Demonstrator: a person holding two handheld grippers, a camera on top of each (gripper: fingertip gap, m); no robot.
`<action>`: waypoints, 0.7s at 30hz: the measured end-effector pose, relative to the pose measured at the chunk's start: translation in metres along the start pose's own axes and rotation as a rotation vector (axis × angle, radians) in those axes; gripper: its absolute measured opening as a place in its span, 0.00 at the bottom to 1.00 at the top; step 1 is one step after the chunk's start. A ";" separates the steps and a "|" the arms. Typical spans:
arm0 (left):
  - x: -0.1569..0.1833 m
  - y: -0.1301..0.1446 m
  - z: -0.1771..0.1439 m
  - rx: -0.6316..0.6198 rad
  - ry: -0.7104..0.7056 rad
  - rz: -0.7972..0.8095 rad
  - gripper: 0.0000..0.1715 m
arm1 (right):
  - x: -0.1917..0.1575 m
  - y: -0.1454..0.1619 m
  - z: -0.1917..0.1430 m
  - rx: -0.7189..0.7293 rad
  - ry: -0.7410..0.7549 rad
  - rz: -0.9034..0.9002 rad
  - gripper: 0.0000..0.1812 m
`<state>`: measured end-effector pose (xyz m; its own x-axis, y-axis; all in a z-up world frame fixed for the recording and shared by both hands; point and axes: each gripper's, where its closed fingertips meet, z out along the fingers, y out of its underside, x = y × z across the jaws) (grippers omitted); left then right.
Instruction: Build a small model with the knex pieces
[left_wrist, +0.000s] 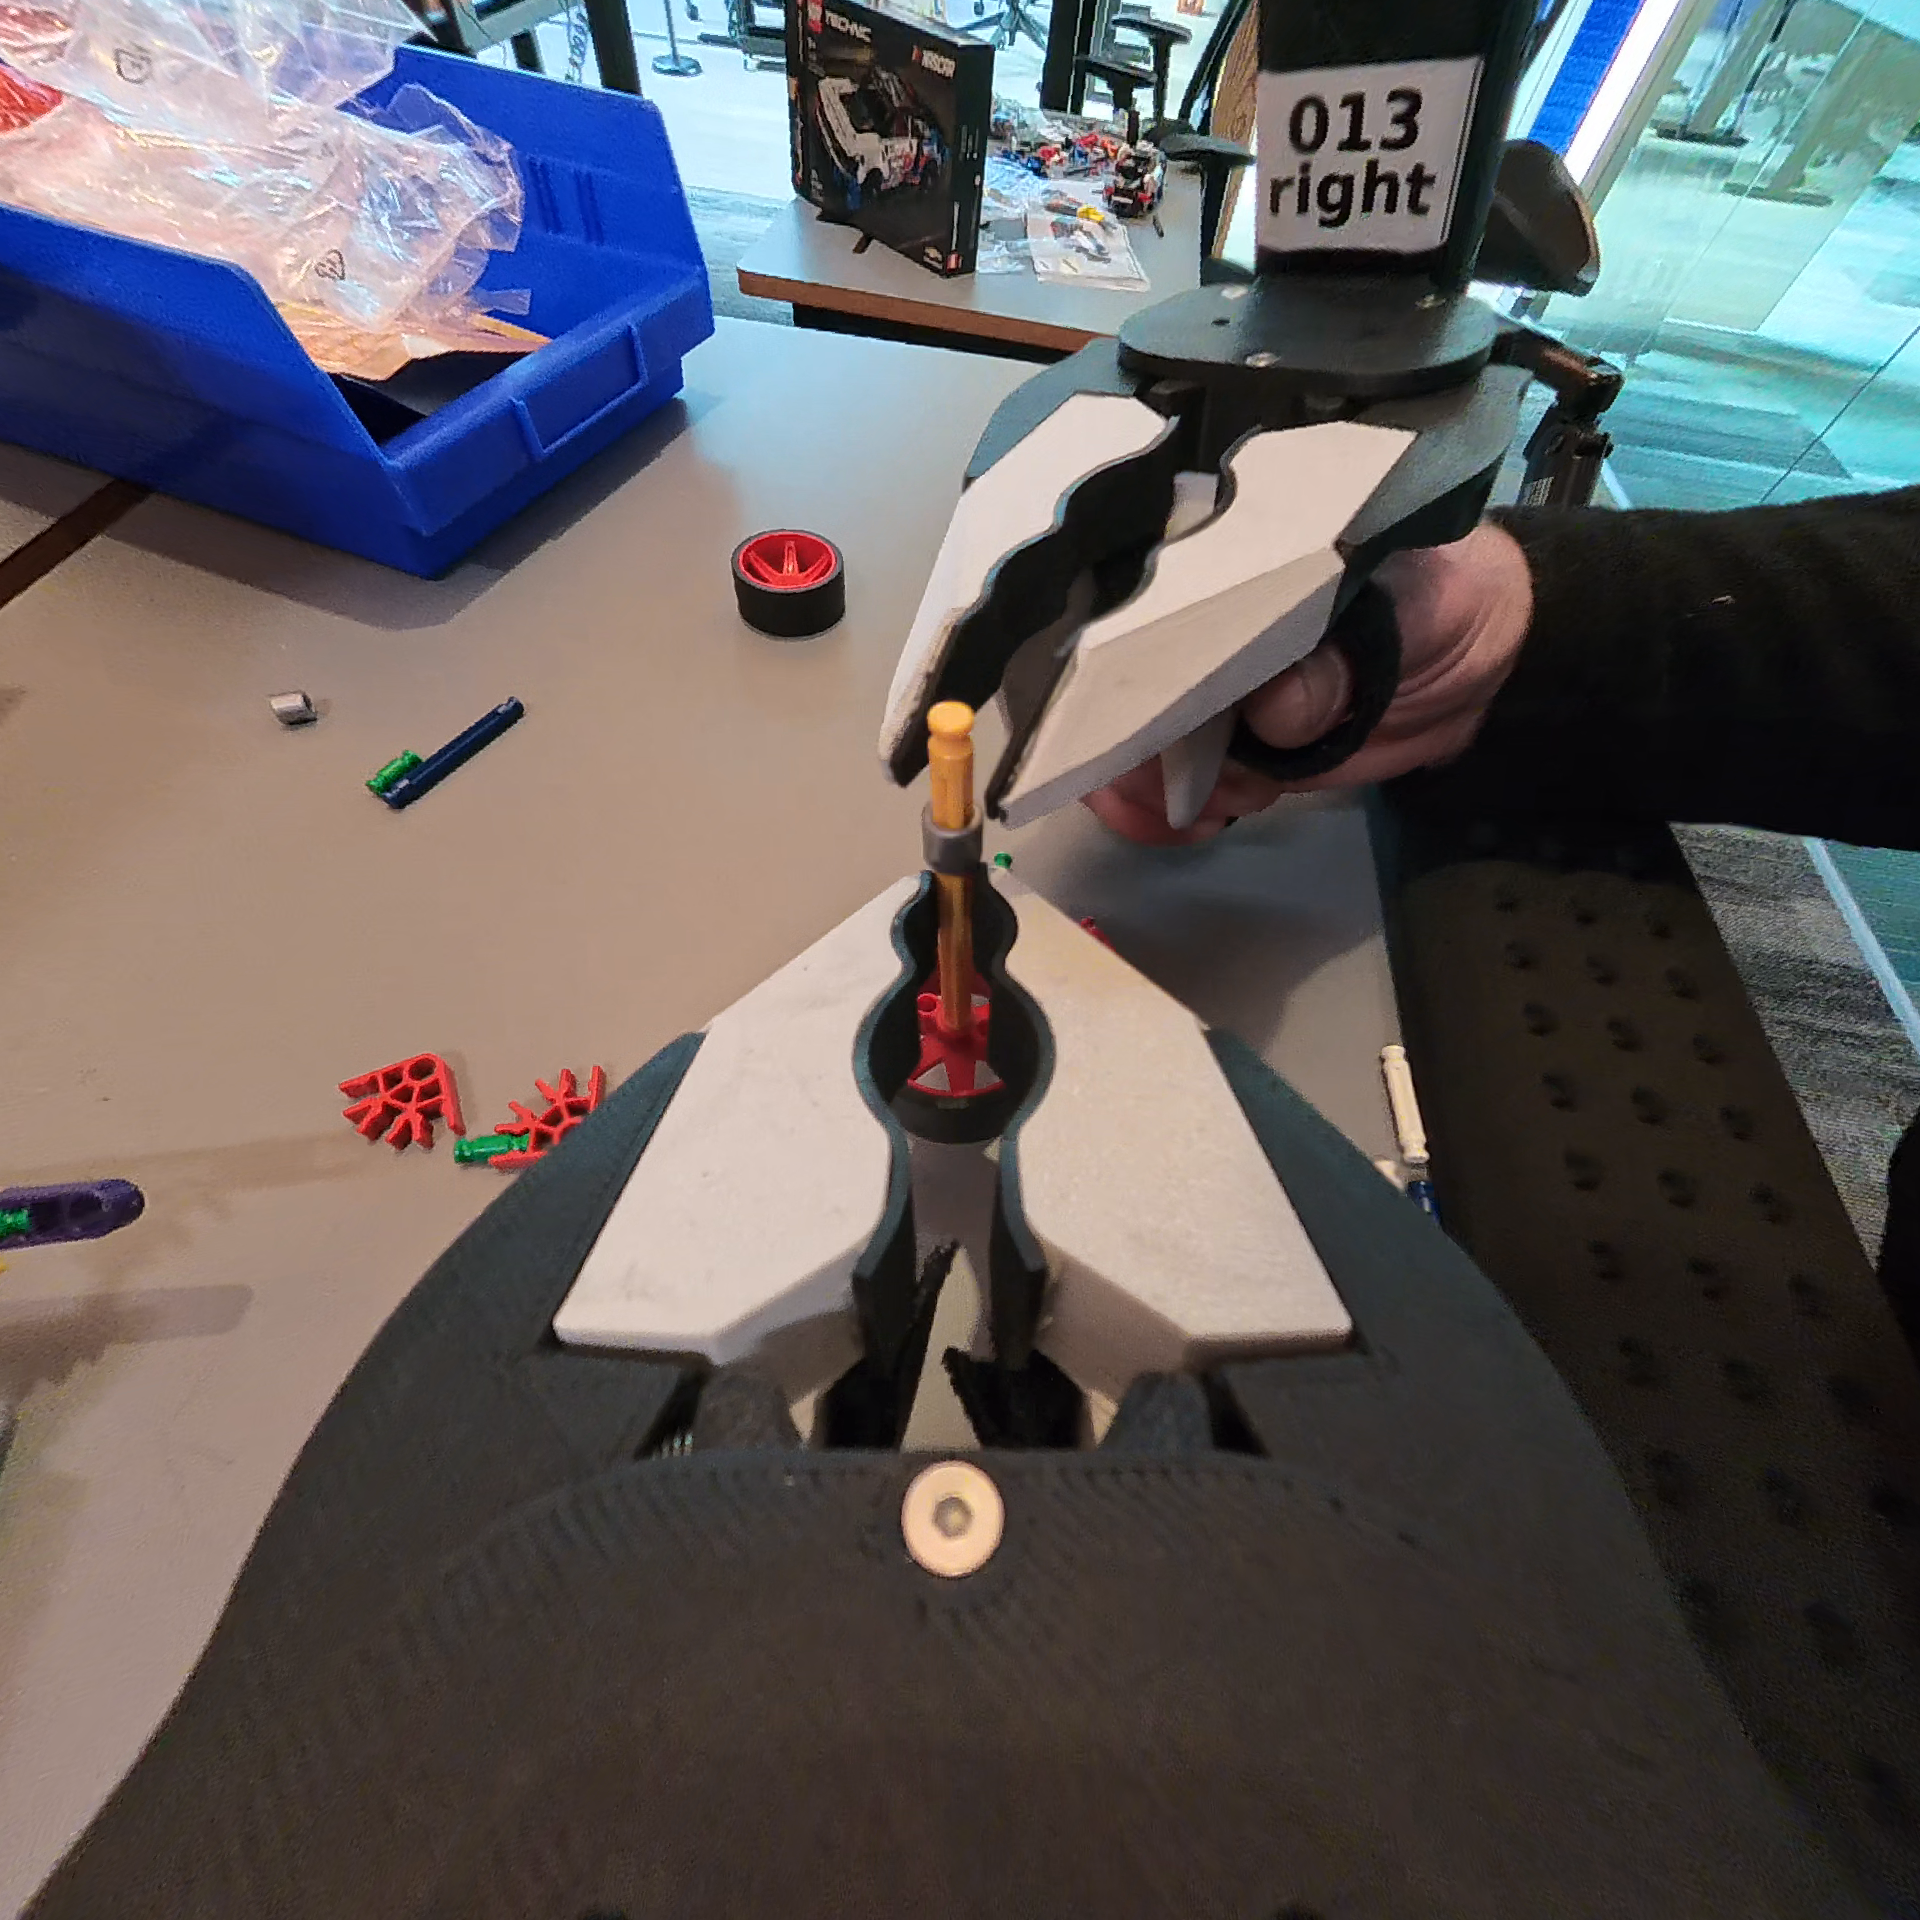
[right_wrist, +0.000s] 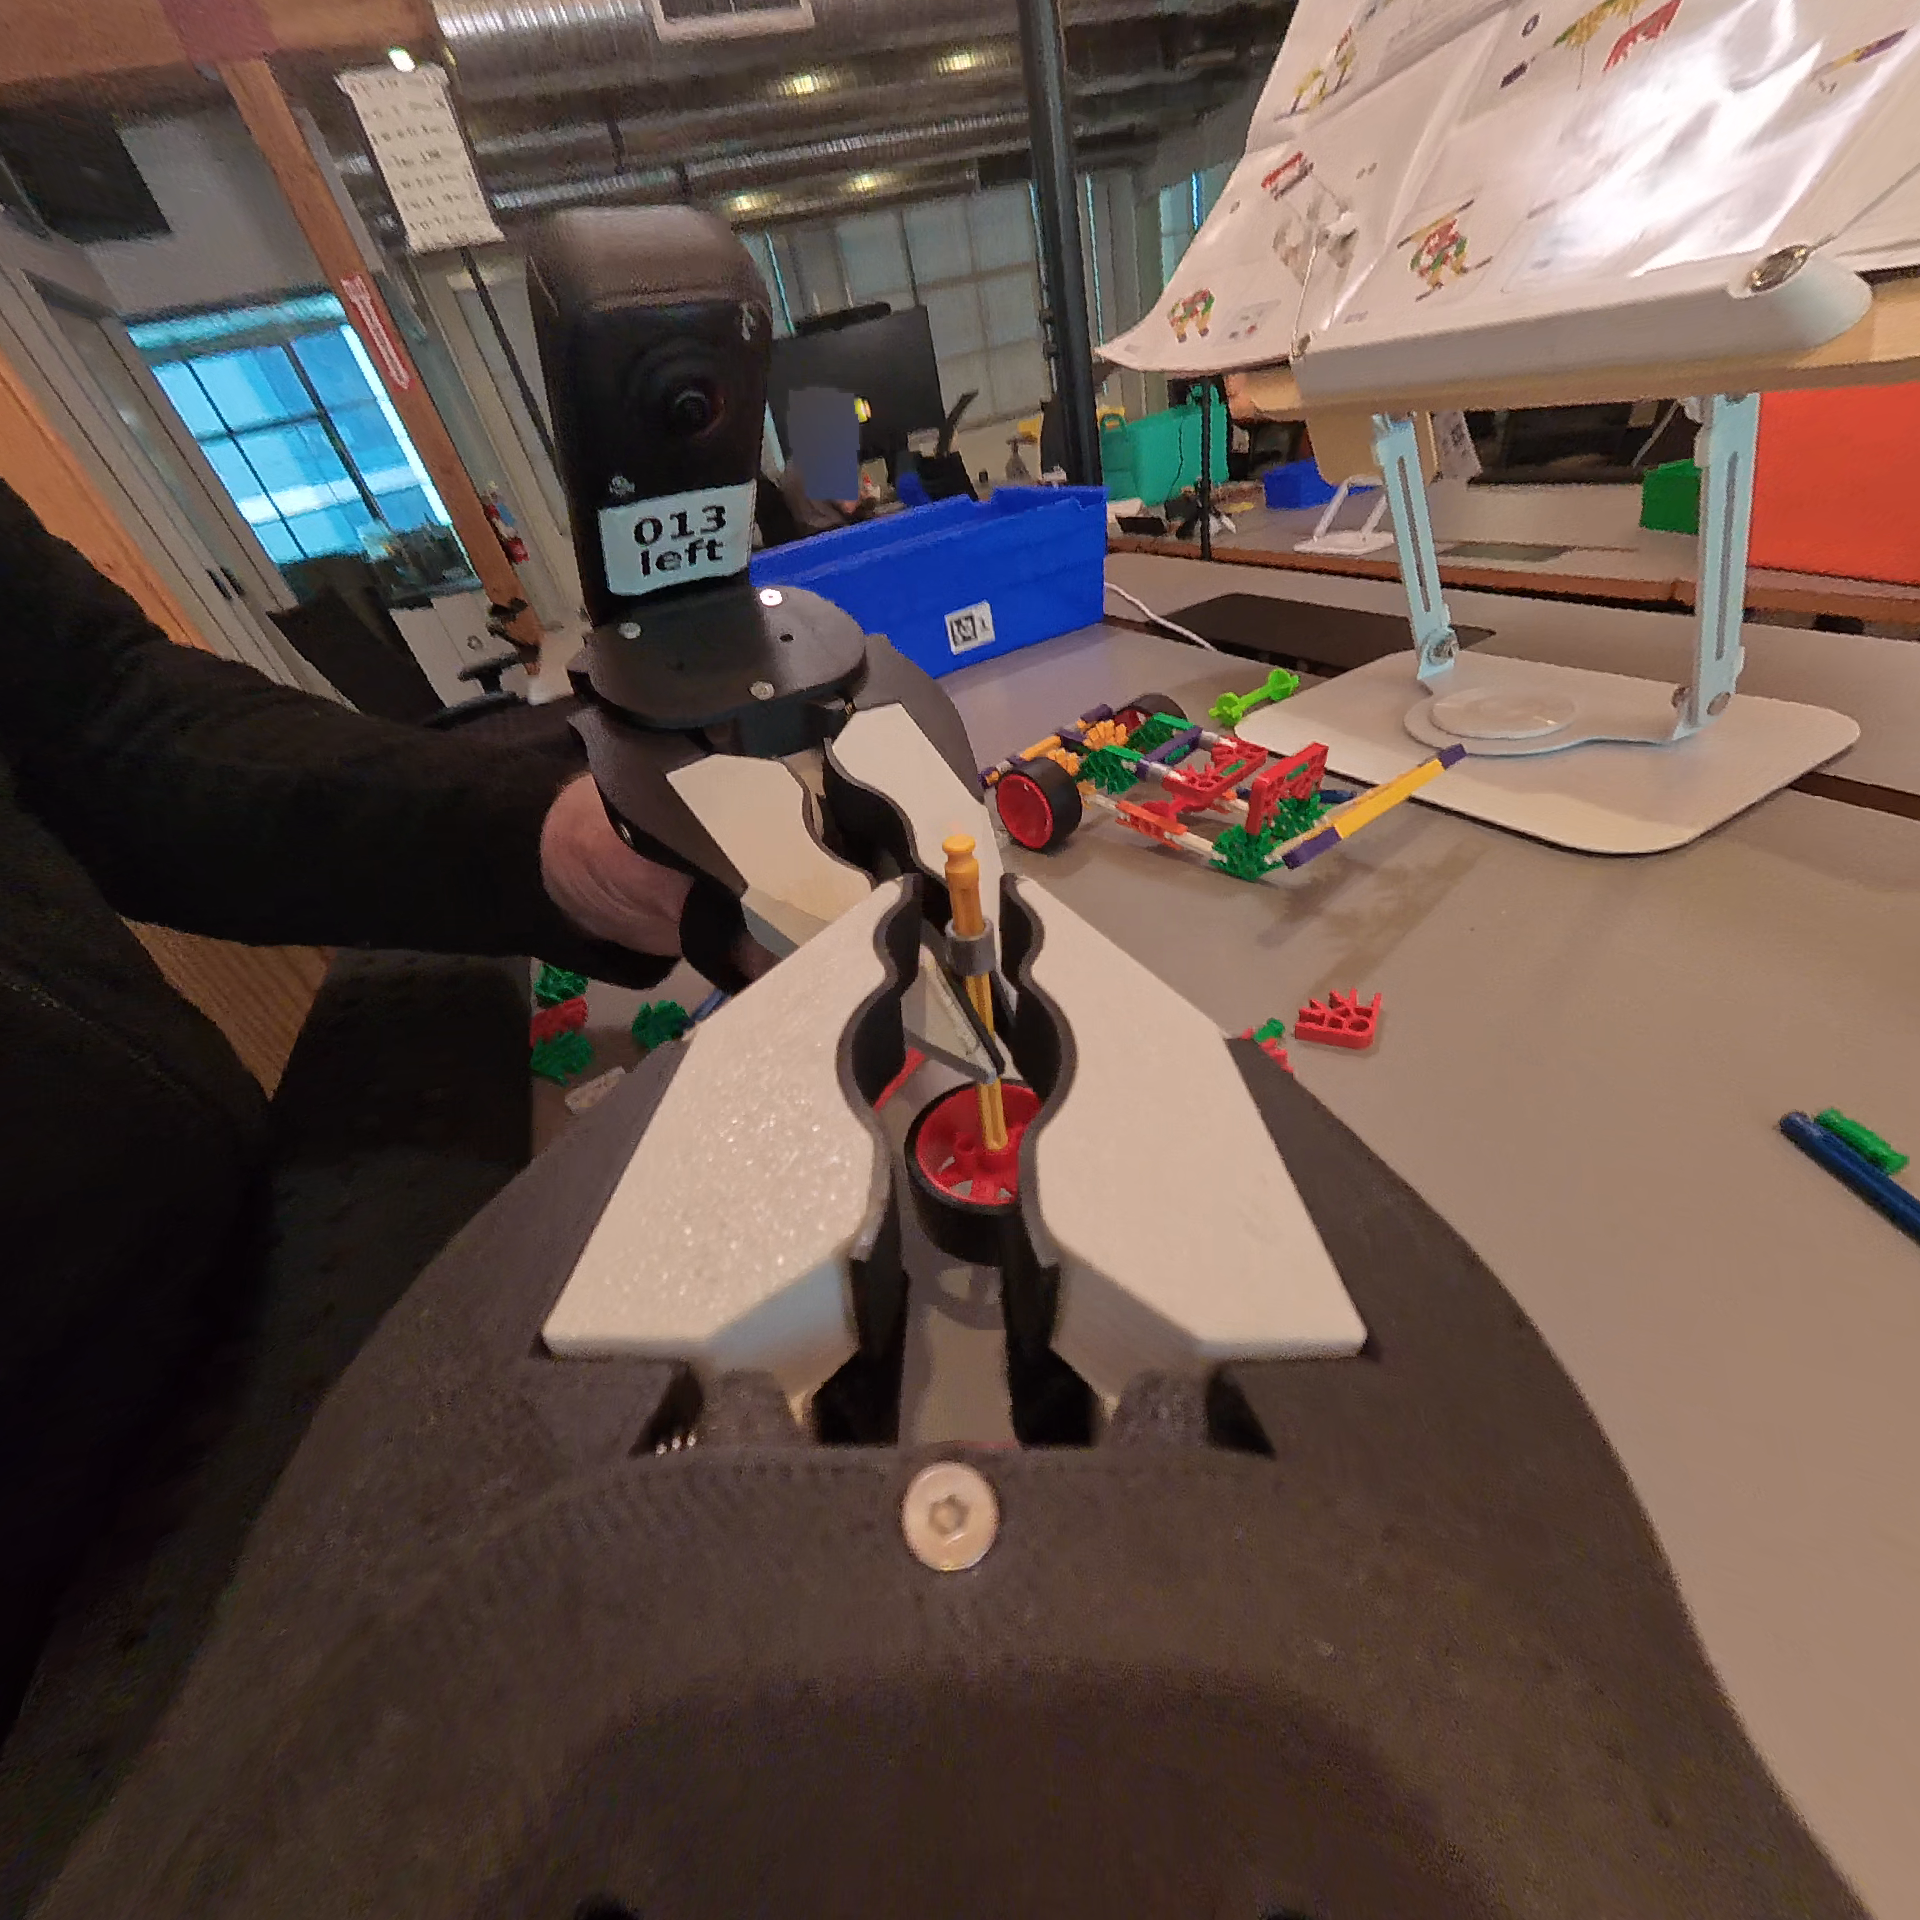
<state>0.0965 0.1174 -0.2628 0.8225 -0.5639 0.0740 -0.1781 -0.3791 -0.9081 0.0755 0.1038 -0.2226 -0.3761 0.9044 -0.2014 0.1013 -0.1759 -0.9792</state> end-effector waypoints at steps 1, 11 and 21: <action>0.000 0.000 0.001 0.003 0.004 -0.005 0.01 | 0.001 0.003 -0.002 -0.030 0.017 -0.014 0.07; -0.003 0.032 0.020 -0.104 -0.006 0.034 0.02 | 0.019 0.014 -0.046 -0.210 0.192 -0.052 0.14; 0.005 0.053 -0.011 -0.237 0.000 0.002 0.26 | 0.018 0.010 -0.108 -0.310 0.353 -0.054 0.20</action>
<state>0.0853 0.0866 -0.3058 0.8220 -0.5648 0.0728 -0.3014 -0.5400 -0.7859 0.1696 0.1603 -0.2331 -0.0577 0.9954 -0.0764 0.3806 -0.0488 -0.9235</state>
